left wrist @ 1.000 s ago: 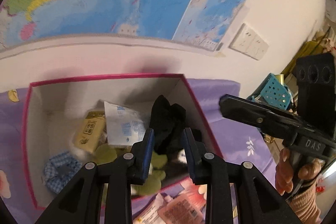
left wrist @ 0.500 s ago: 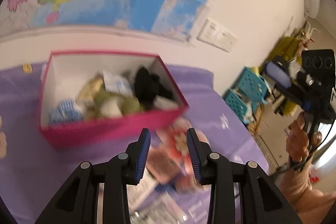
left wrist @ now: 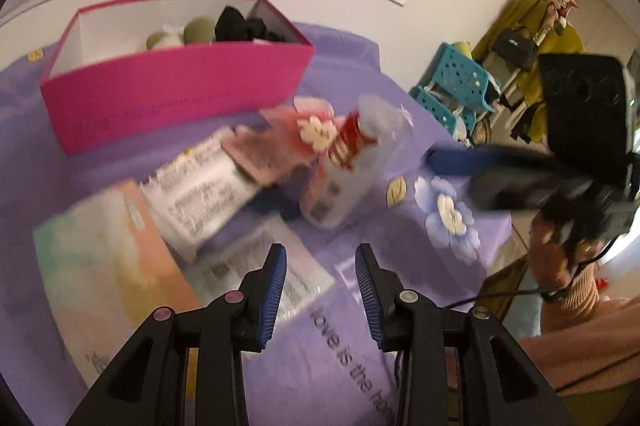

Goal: Organize soft objects
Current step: 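Move the right gripper to the clear wet-wipe packet and grasp it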

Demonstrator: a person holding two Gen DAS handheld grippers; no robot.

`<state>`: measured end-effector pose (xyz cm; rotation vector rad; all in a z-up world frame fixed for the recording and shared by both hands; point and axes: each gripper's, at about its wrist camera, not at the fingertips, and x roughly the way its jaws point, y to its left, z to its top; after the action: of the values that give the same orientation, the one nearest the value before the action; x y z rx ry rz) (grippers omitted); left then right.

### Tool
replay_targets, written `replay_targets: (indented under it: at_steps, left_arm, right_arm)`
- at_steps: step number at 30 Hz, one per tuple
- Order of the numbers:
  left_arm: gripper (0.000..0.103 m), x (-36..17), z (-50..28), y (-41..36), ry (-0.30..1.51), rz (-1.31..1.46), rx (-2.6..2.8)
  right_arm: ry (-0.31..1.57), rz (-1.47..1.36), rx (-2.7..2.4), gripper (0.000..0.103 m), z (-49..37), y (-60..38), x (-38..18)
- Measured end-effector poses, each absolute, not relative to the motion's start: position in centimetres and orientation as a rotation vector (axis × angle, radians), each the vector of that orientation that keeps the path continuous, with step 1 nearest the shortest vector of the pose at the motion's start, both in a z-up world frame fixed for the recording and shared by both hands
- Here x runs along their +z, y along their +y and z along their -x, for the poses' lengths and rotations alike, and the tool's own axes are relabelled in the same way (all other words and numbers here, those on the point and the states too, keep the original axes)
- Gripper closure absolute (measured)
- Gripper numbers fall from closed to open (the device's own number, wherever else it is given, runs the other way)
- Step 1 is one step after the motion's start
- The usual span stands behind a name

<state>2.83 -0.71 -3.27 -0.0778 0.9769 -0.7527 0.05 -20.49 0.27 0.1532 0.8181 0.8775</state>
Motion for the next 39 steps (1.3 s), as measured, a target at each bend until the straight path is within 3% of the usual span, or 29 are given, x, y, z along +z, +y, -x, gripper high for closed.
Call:
replay_targets:
  at_steps: [9,24,27,33,39]
  left_arm:
    - [0.069,-4.9,-1.5,1.5,0.978,0.017,-0.652]
    - [0.066,-5.2,-2.6,4.0,0.998,0.101,-0.567]
    - [0.057,-5.3,-2.1,3.0,1.010,0.134,-0.614]
    - [0.055,-7.0,-2.2,1.8,1.076,0.111,-0.530]
    - [0.044,-8.2,-2.8,1.9,1.109,0.193,-0.535]
  right_arm:
    - [0.984,-0.204,0.813,0.065,-0.2,-18.4,-6.6]
    - [1.001,-0.223,0.643,0.061,-1.4,-18.6,-9.6]
    - [0.989,-0.194,0.623,0.054,-1.4,-18.1,-9.5]
    - [0.977,-0.188,0.628,0.054,-1.8,-17.2,-10.0]
    - [0.960,-0.187,0.634,0.054,-2.2,-16.5,-10.1]
